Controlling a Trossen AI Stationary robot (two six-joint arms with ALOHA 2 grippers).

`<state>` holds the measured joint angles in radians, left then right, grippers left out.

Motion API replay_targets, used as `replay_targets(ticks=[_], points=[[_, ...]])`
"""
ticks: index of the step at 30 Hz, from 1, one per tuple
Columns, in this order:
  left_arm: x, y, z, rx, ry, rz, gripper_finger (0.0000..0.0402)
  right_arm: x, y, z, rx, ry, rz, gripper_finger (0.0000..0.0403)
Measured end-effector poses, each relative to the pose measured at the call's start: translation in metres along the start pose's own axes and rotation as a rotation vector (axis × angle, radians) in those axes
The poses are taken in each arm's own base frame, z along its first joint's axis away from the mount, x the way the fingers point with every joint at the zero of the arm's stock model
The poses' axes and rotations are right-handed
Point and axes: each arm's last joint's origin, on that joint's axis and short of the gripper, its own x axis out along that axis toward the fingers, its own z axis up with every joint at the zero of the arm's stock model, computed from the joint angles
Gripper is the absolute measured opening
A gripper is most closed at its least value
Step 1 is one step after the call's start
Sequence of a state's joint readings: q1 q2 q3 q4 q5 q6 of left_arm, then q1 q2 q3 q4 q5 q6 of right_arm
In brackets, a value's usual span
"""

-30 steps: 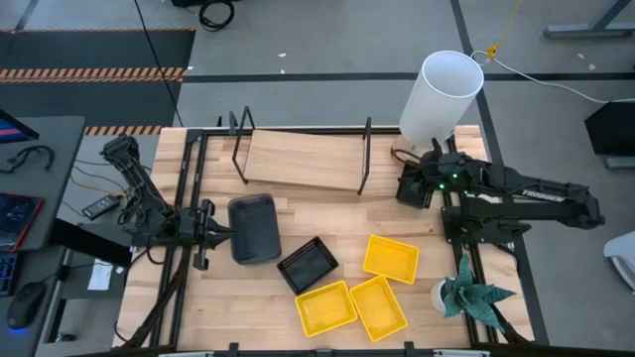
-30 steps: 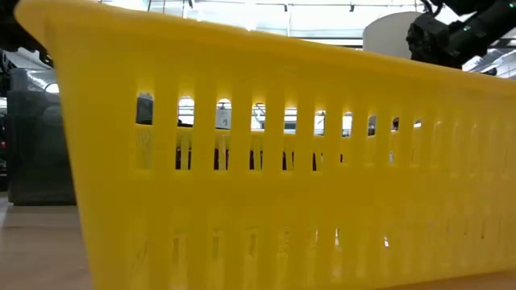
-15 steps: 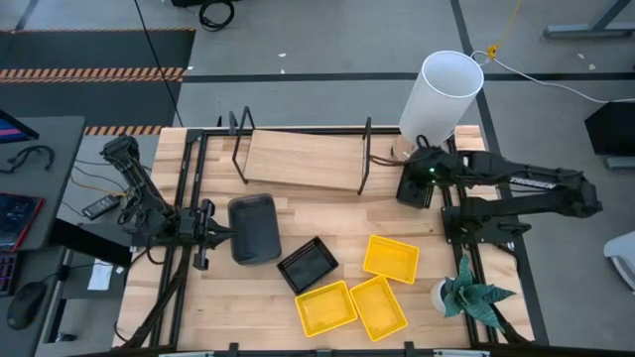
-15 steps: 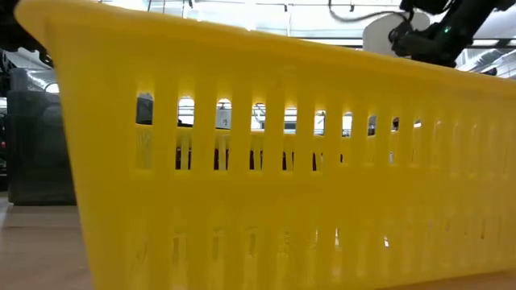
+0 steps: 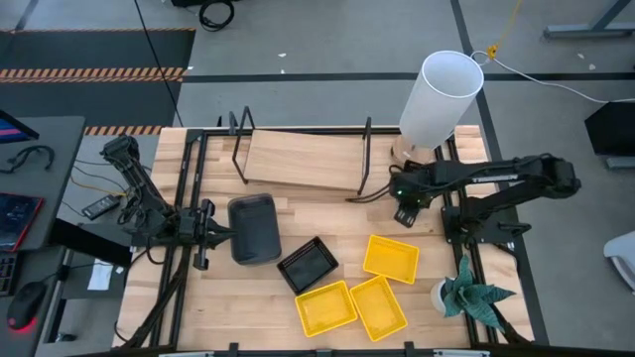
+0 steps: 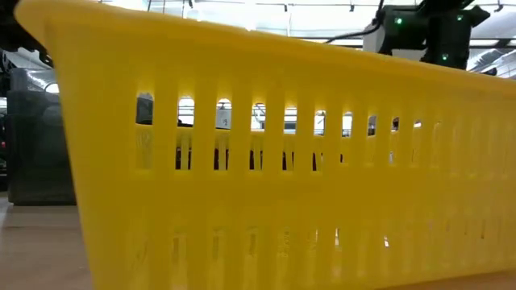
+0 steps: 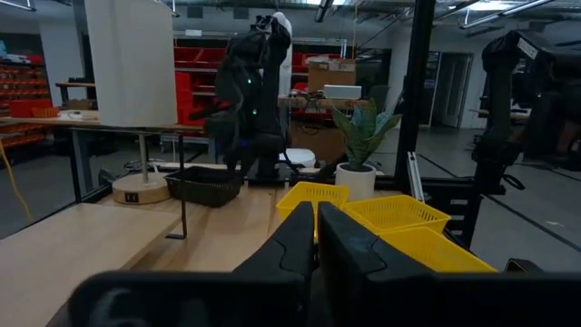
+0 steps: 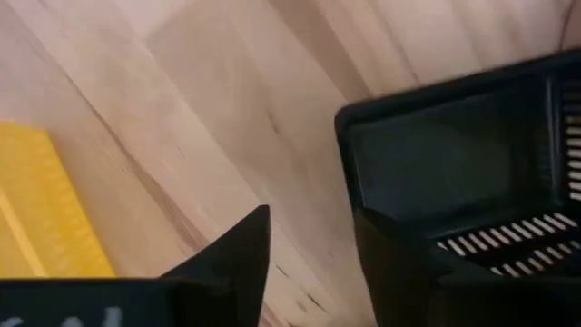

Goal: Stack baskets on shelf by color
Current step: Stack the top black basket on top of the bottom black stacked baskets

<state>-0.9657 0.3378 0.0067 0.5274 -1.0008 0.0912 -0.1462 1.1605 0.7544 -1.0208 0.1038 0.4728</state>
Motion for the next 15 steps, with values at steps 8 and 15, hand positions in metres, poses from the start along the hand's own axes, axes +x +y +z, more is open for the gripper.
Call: replay_targets(ticks=[8,15], points=[[0.0,0.0,0.0,0.0,0.0,0.0,0.0036,0.017,0.003,0.004,-0.047,0.095,-0.086,0.0201],[0.0,0.0,0.0,0.0,0.0,0.0,0.0026,0.029,0.005,0.009,-0.106,0.116,-0.176,0.0181]])
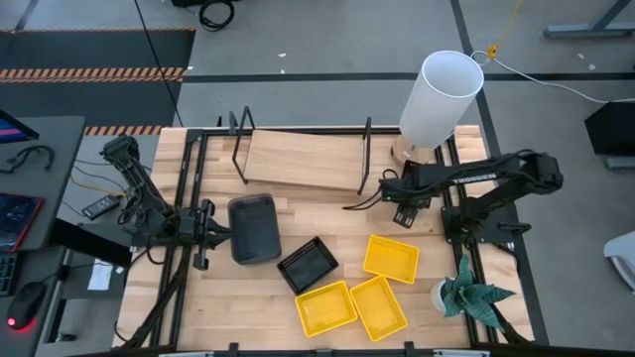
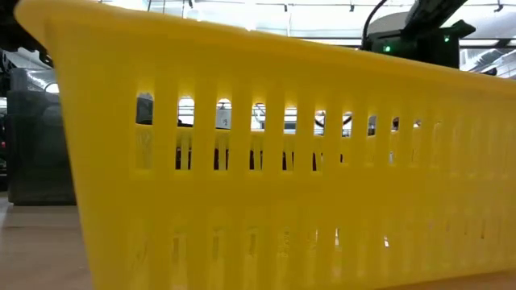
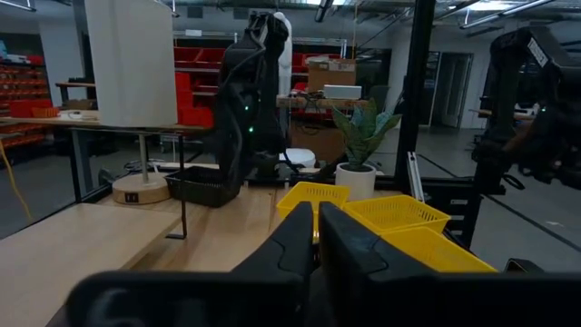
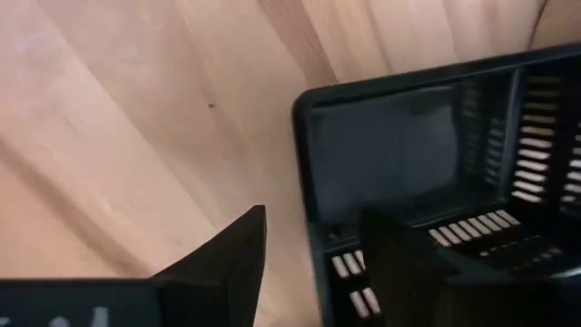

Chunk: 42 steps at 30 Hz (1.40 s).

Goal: Stack baskets on shelf by color
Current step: Stack the top black basket on top of the bottom black stacked baskets

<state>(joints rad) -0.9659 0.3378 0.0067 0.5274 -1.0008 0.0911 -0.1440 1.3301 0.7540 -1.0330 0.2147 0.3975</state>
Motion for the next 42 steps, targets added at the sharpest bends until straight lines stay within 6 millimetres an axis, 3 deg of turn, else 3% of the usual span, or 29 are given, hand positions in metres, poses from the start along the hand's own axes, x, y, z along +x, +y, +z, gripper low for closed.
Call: replay_targets(ticks=[8,18,24,29,42], points=[[0.0,0.0,0.0,0.0,0.0,0.0,0.0029,0.013,0.005,0.006,-0.046,0.042,-0.03,0.0141],[0.0,0.0,0.0,0.0,0.0,0.0,0.0029,0.021,0.013,0.008,-0.065,0.104,0.038,0.0012],[0.0,0.0,0.0,0.0,0.0,0.0,0.0024,0.011,0.017,0.003,-0.064,0.058,0.065,0.0013],[0.0,0.0,0.0,0.0,0.0,0.0,0.0032,-0.01,0.02,0.003,-0.055,0.037,0.078,0.0007],[0.0,0.0,0.0,0.0,0.0,0.0,0.0024,-0.092,0.038,0.005,-0.047,-0.074,0.037,0.0007]])
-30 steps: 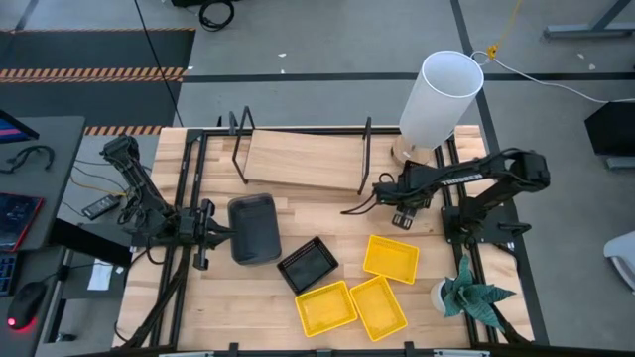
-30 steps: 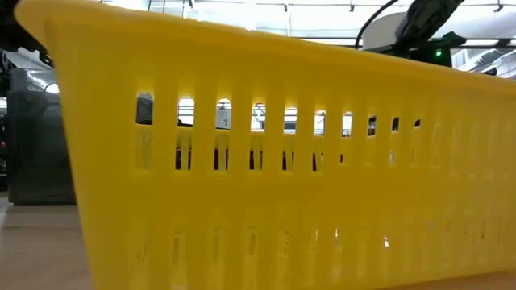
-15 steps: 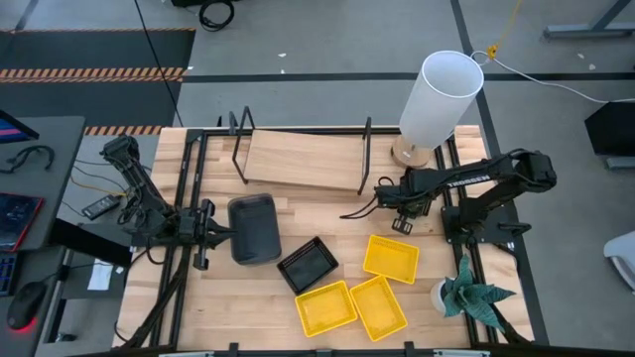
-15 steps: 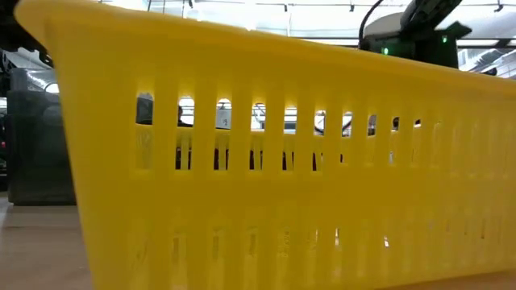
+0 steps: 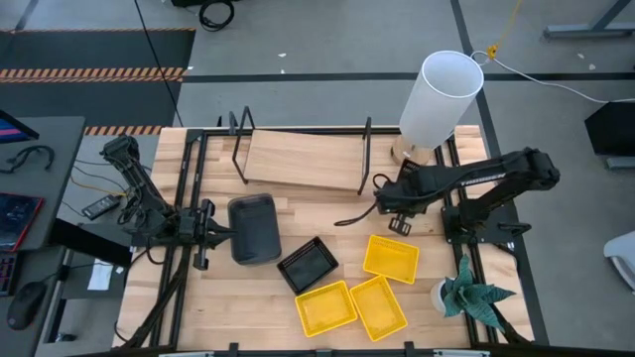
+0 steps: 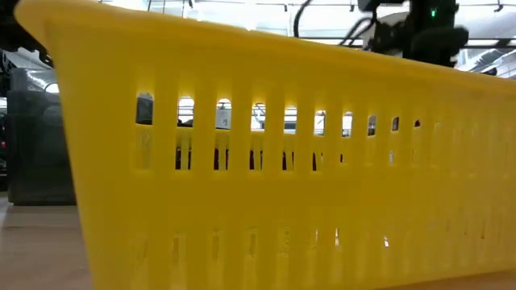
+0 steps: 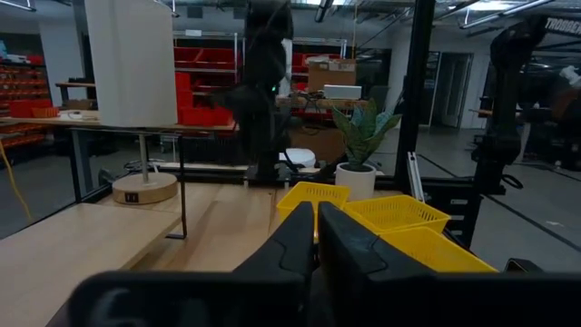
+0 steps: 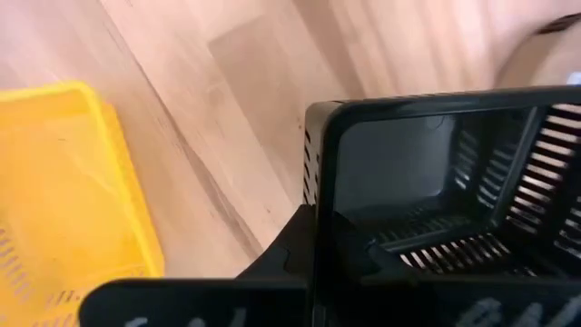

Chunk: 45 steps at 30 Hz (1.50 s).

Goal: Stack baskets on shelf by color
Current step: Stack the top black basket on top of the bottom black stacked baskets

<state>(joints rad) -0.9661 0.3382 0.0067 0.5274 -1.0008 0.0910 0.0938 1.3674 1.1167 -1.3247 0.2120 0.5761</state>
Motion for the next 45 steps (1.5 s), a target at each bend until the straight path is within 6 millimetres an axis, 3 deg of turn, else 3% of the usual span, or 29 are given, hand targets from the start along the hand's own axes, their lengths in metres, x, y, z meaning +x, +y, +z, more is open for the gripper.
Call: replay_targets(ticks=[6,14,21,25,32,37,45], points=[[0.0,0.0,0.0,0.0,0.0,0.001,0.003,-0.033,0.012,-0.004,0.002,-0.077,0.015,0.0007],[0.0,0.0,0.0,0.0,0.0,0.0,0.0033,-0.065,0.038,-0.009,-0.031,-0.211,0.168,0.0007],[0.0,0.0,0.0,0.0,0.0,0.0,0.0023,-0.084,0.053,-0.01,-0.077,-0.319,0.291,0.0007],[0.0,0.0,0.0,0.0,0.0,0.0,0.0027,-0.092,0.068,0.001,-0.15,-0.461,0.408,0.0007],[0.0,0.0,0.0,0.001,0.001,0.0,0.0036,-0.08,0.114,0.034,-0.261,-0.6,0.562,0.0007],[0.0,0.0,0.0,0.001,0.001,0.0,0.0028,-0.07,0.141,0.055,-0.253,-0.53,0.749,0.0007],[0.0,0.0,0.0,0.001,0.001,0.001,0.0027,-0.067,0.171,0.078,-0.162,-0.433,0.821,0.0008]])
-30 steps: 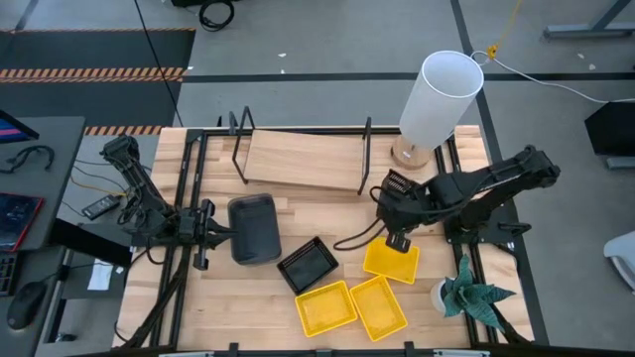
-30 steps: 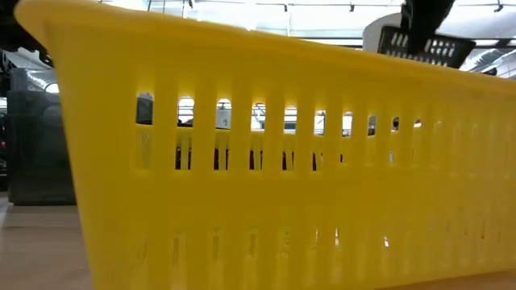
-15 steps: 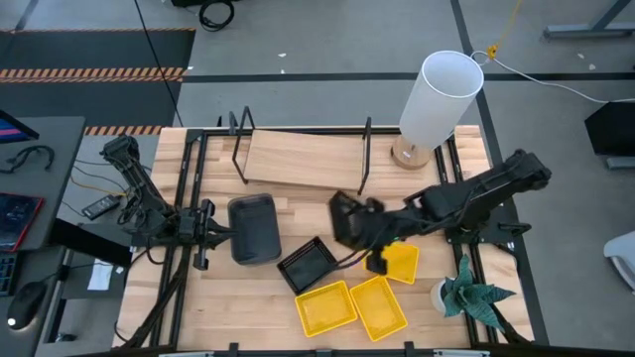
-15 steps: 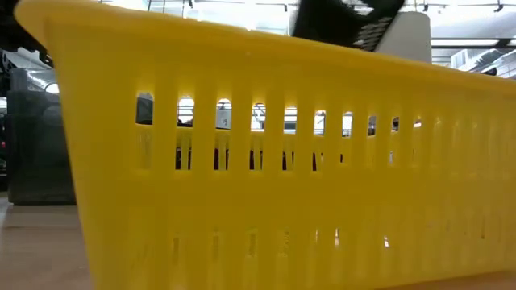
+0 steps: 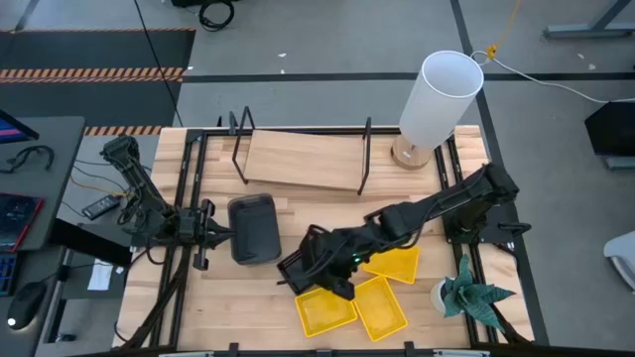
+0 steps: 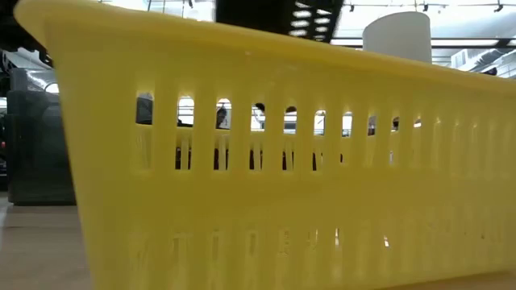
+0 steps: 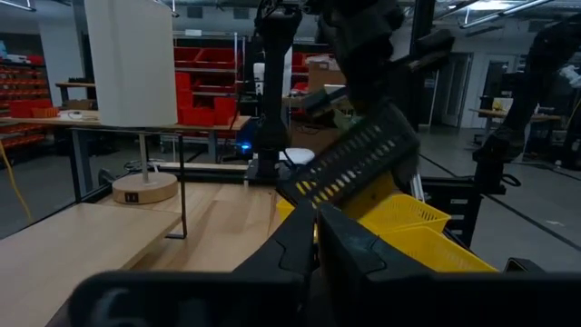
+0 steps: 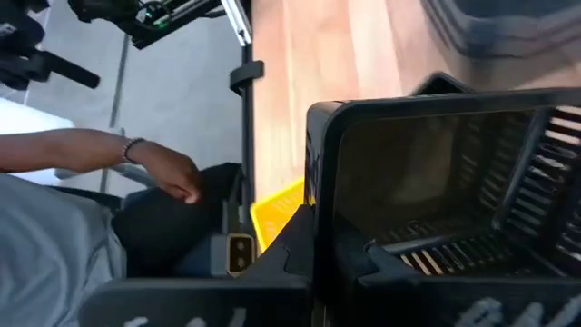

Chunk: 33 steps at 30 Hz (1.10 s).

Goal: Stack baskets on shelf by color
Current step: Stack the top black basket on top of the bottom black stacked baskets

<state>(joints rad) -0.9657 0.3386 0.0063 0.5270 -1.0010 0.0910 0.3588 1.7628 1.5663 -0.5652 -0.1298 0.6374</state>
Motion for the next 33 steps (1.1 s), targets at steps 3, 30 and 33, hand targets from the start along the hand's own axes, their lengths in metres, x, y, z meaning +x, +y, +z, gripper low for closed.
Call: replay_targets(ticks=[3,30,33], points=[[0.0,0.0,0.0,0.001,0.001,0.0,0.0032,0.01,0.002,0.005,0.027,0.039,-0.022,0.0008],[0.0,0.0,0.0,0.001,0.001,0.0,0.0036,0.047,-0.052,0.015,0.206,0.336,-0.324,0.001],[0.0,0.0,0.0,0.001,0.001,0.0,0.0032,0.047,-0.054,0.016,0.195,0.34,-0.326,0.001]])
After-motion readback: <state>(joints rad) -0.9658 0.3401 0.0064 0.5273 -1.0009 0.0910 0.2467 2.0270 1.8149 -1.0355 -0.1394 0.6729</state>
